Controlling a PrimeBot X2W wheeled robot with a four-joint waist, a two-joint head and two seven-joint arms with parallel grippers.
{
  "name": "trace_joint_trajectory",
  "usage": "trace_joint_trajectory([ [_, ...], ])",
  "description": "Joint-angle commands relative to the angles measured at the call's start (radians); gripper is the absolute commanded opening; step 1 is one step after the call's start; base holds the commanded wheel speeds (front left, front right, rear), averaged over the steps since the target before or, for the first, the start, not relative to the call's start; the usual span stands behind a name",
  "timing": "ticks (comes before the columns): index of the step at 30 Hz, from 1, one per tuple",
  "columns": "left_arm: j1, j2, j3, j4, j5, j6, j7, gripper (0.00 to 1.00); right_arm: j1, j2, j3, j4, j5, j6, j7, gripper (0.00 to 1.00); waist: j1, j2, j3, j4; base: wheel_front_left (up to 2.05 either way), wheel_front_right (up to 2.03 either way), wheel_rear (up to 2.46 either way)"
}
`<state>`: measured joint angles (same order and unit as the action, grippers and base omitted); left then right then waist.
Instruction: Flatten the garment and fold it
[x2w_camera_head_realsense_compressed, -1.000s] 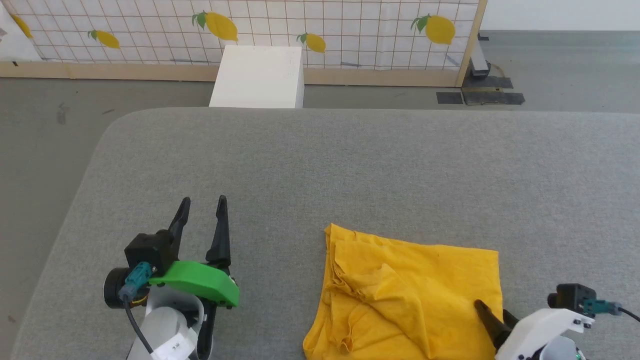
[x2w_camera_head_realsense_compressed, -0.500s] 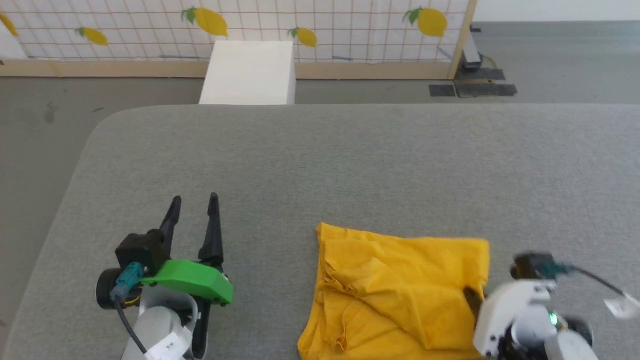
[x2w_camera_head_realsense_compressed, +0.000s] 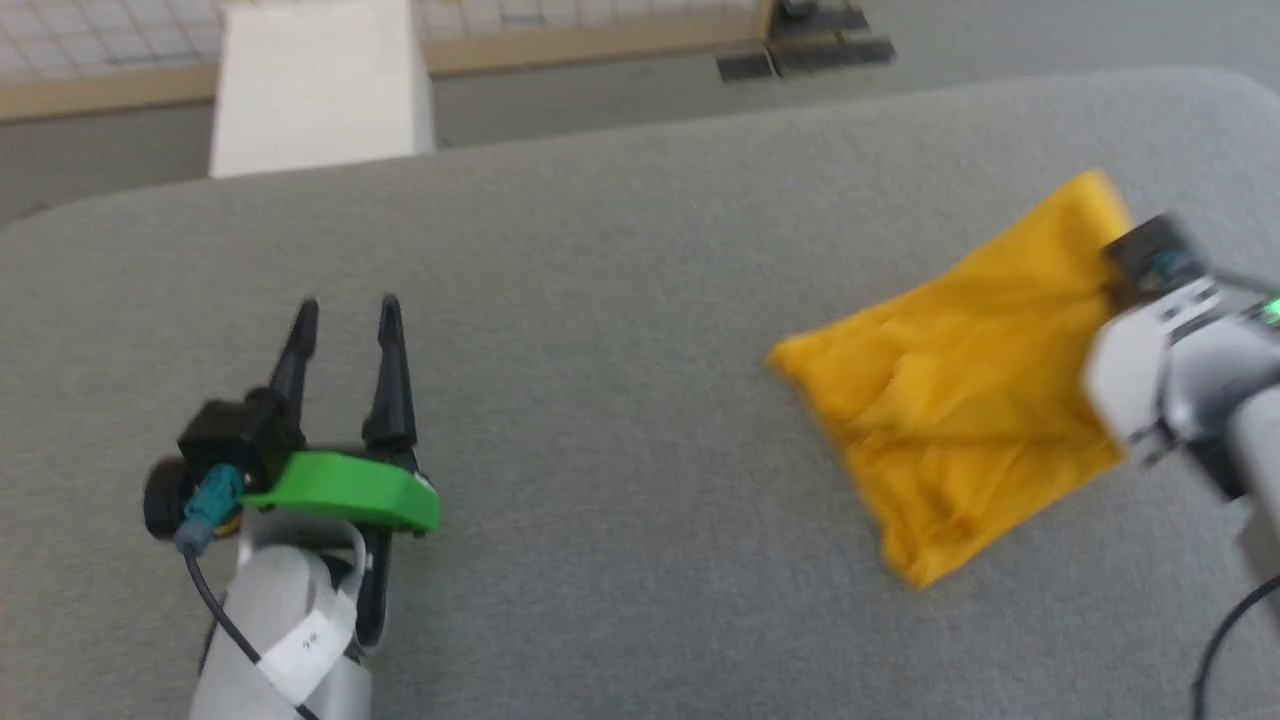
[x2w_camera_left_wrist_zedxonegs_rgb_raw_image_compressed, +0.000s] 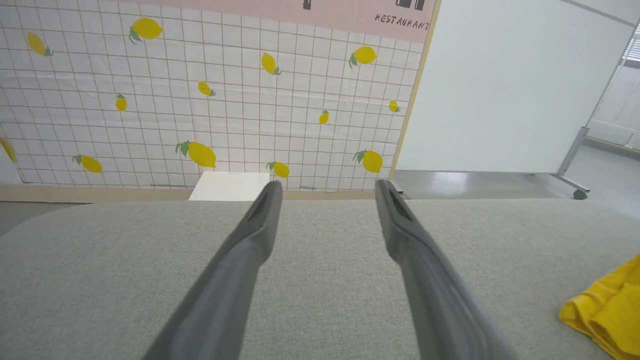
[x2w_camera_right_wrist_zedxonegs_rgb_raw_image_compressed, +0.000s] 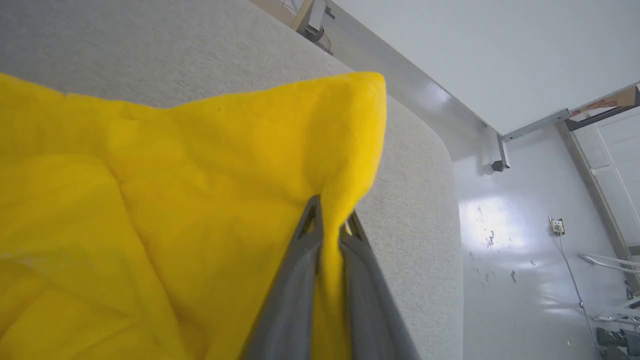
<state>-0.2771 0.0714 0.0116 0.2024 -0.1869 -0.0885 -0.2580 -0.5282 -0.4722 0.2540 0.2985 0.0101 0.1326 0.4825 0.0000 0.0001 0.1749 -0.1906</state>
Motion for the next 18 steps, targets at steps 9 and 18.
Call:
trace_joint_trajectory([
  [9,-0.109,0.074,-0.017,-0.071,0.046,-0.009,0.021,1.00,-0.163,-0.103,-0.211,0.174,-0.127,-0.002,-0.160,0.00,0.0000,-0.0001,0.289,-0.155,0.00,0.00,0.00],
  [18,-0.128,0.107,-0.033,-0.153,0.062,-0.007,0.073,1.00,-0.224,-0.058,-0.506,0.232,-0.326,-0.002,-0.278,0.00,0.0000,-0.0001,0.377,-0.136,0.00,0.00,0.00],
])
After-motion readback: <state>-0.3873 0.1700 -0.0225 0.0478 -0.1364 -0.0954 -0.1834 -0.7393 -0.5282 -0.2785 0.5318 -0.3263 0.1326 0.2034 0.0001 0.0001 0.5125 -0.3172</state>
